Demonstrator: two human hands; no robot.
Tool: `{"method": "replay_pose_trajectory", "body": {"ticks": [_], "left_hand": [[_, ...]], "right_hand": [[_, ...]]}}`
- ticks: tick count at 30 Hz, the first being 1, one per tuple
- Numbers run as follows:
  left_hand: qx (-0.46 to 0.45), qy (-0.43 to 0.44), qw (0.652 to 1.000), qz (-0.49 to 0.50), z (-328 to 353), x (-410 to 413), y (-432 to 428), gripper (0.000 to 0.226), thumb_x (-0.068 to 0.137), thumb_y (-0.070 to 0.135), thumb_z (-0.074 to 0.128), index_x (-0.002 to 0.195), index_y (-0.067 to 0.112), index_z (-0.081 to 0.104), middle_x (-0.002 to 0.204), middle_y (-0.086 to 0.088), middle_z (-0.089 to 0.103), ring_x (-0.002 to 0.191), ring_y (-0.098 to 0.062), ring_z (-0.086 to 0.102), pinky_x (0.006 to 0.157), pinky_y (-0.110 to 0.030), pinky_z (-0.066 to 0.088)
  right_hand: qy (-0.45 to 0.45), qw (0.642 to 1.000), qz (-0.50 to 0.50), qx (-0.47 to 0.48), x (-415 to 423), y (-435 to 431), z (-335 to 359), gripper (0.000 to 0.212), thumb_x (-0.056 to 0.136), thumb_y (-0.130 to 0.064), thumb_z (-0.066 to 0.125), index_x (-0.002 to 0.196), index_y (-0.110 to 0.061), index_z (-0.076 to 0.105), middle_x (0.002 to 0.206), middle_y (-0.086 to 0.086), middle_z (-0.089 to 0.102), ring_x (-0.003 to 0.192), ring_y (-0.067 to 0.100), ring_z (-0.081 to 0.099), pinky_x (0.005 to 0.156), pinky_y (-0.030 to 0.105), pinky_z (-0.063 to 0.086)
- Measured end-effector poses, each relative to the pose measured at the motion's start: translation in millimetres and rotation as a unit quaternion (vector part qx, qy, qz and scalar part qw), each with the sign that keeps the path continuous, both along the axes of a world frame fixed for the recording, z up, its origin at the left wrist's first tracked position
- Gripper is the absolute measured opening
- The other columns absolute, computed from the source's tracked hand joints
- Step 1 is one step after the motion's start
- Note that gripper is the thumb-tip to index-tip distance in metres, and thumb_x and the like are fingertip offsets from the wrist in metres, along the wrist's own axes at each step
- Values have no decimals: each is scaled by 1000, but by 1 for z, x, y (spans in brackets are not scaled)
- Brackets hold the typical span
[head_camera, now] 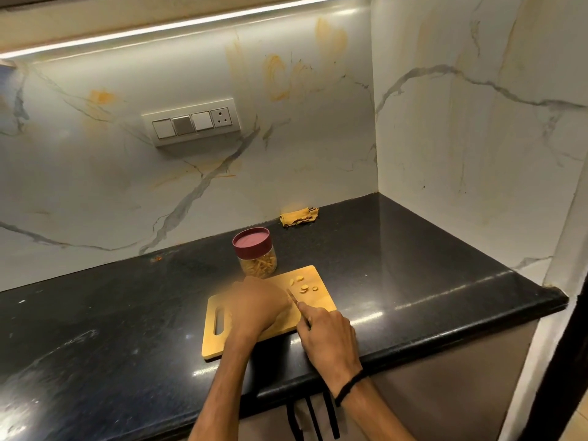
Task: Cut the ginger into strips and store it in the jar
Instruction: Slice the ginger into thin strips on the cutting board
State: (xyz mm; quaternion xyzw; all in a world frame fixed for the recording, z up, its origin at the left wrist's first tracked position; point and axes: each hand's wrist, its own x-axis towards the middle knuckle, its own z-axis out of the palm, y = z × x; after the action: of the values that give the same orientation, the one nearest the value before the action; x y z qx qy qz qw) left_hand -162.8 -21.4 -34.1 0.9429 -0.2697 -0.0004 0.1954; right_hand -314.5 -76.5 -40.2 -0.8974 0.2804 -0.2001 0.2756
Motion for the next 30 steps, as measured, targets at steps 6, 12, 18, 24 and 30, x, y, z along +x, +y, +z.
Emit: {"method": "replay_pose_trajectory", "body": {"ticks": [6,12,18,24,30], "left_hand": [[-2,4,1000,7,0,2,-2,17,81,49,77,95,39,76,131,4,49,121,-22,35,96,-39,29],[-7,7,1000,8,-2,3,-2,16,81,49,78,93,39,76,131,4,50,120,-22,36,96,-39,29],[-10,11,1000,8,-2,3,-3,17,81,49,78,94,38,77,129,5,52,121,-23,36,96,-40,29],[-11,10,1000,10,-4,4,-3,16,82,48,78,95,39,77,128,5,54,120,-23,37,94,-40,29],[-9,8,1000,13,-4,4,-3,19,81,51,77,97,40,77,128,5,53,119,-22,37,93,-39,29]], "right_hand": [[3,1000,-9,-7,-6,-2,-3,41,103,-38,39,144,-38,41,114,-2,65,100,13,60,83,25,49],[-3,1000,-19,-7,-7,-4,-3,43,103,-38,38,146,-38,38,113,-3,65,98,13,61,81,25,50],[-13,1000,-8,-3,1,-3,-2,43,103,-38,39,146,-37,39,113,-3,66,96,12,61,80,24,50],[-1,1000,4,-12,6,-4,-2,42,103,-38,38,145,-37,41,113,-2,67,98,14,62,83,26,50],[17,999,14,-33,12,-5,-3,39,105,-36,35,142,-35,45,107,0,67,93,17,63,79,28,50]]}}
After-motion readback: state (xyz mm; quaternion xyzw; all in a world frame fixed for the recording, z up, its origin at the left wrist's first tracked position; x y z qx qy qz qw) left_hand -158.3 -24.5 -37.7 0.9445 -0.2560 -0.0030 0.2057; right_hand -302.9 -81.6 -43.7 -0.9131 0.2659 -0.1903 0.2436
